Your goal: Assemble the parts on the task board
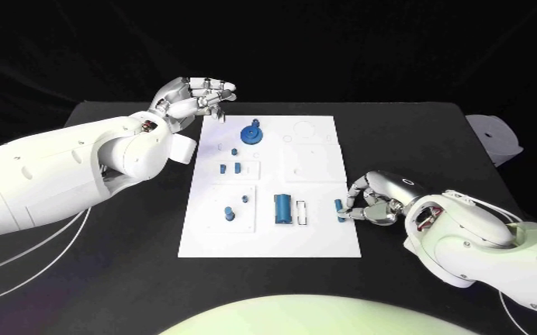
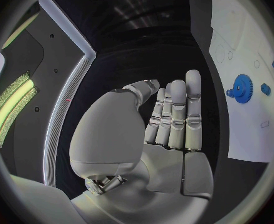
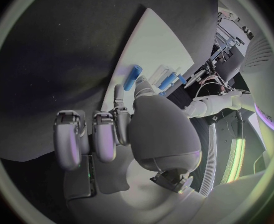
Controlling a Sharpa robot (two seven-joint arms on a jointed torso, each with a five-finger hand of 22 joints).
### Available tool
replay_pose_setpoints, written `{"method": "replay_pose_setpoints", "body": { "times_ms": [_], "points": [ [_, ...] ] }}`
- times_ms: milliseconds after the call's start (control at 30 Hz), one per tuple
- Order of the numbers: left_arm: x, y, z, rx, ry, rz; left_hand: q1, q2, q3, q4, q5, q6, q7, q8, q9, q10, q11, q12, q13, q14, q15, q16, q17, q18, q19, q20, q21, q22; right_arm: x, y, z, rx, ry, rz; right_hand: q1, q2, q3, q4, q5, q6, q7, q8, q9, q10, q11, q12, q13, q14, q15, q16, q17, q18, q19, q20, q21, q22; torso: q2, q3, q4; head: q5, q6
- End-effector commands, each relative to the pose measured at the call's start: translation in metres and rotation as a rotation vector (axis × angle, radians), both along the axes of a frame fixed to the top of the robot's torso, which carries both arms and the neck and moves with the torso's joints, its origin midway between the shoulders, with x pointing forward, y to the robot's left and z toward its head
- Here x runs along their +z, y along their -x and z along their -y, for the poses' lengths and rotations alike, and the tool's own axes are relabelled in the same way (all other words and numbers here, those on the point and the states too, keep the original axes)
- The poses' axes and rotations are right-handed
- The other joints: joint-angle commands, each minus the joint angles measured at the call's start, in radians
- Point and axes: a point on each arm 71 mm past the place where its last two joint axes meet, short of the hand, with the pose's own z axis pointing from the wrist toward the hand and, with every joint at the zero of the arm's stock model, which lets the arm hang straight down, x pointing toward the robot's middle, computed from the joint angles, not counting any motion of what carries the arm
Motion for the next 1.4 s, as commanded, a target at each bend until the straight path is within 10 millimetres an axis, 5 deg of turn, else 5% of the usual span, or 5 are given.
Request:
{"method": "replay_pose_setpoints", "body": {
  "times_ms": [33, 400, 633, 1133, 1400],
  "points": [
    [0.001, 0.001, 0.001, -0.012, 0.012, 0.004, -0.001, 0.01, -0.003, 0.004, 0.004, -0.005, -0.002, 0.005, -0.001, -0.01, -0.001, 0.009, 0.002, -0.005, 0.0, -0.003, -0.002, 0.007, -0.001, 0.0, -0.004, -0.002, -0.003, 0.001, -0.002, 0.009, 0.031, -0.003, -0.012, 0.003, -0.007, 0.0, -0.007, 0.004, 0.001, -0.005, 0.0, 0.019, 0.005, 0.003, 0.126, 0.083, 0.004, -0.002, 0.151, -0.01, 0.088, 0.005, 0.002, 0.247, 0.0, 0.0002, -0.0007, 0.003, -0.003],
    [0.001, 0.001, 0.001, -0.011, 0.011, 0.003, -0.001, 0.01, -0.003, 0.004, 0.004, -0.005, -0.002, 0.005, -0.001, -0.01, -0.001, 0.009, 0.002, -0.005, 0.0, -0.003, -0.002, 0.007, -0.001, 0.0, -0.004, -0.002, -0.007, 0.0, -0.01, 0.026, 0.032, -0.004, 0.02, 0.021, 0.003, -0.007, 0.009, 0.011, -0.004, -0.01, 0.0, 0.02, 0.001, 0.005, 0.128, 0.084, 0.002, -0.002, 0.154, -0.01, 0.089, 0.005, 0.005, 0.248, 0.001, -0.0002, -0.0011, 0.004, -0.007],
    [0.001, 0.001, 0.001, -0.012, 0.011, 0.002, -0.001, 0.01, -0.003, 0.004, 0.004, -0.005, -0.002, 0.005, -0.001, -0.01, -0.001, 0.009, 0.002, -0.005, 0.0, -0.003, -0.002, 0.007, -0.001, 0.0, -0.004, -0.002, -0.009, -0.001, -0.019, 0.078, 0.08, 0.008, 0.125, 0.026, 0.047, -0.023, -0.005, 0.017, -0.01, -0.026, -0.005, 0.019, -0.005, 0.003, 0.128, 0.084, -0.004, -0.002, 0.154, -0.011, 0.089, 0.001, 0.006, 0.248, 0.0, 0.0, -0.0004, 0.004, -0.01],
    [0.001, 0.001, 0.001, -0.013, 0.009, -0.003, -0.001, 0.011, -0.003, 0.004, 0.004, -0.005, -0.002, 0.006, -0.002, -0.011, -0.001, 0.01, 0.002, -0.005, 0.0, -0.003, -0.002, 0.007, 0.0, 0.0, -0.005, -0.002, -0.014, 0.0, -0.028, 0.166, 0.197, 0.017, 0.232, -0.014, 0.175, -0.023, 0.028, 0.042, -0.014, -0.054, -0.021, 0.017, -0.008, 0.001, 0.129, 0.084, -0.007, -0.003, 0.155, -0.011, 0.089, -0.003, 0.005, 0.248, -0.001, -0.0011, -0.0006, 0.006, -0.014],
    [0.0, 0.001, 0.001, -0.012, 0.008, -0.005, 0.0, 0.011, -0.003, 0.003, 0.005, -0.005, -0.002, 0.006, -0.002, -0.012, -0.001, 0.011, 0.002, -0.005, -0.001, -0.003, -0.003, 0.007, 0.0, 0.0, -0.005, -0.002, -0.009, 0.001, -0.031, 0.143, 0.153, 0.048, 0.226, -0.056, 0.345, -0.022, 0.094, 0.042, -0.017, -0.046, 0.002, 0.022, -0.012, 0.002, 0.131, 0.084, -0.011, -0.002, 0.159, -0.012, 0.091, -0.009, 0.012, 0.25, -0.001, -0.0005, -0.0004, 0.007, -0.013]
  ]
}}
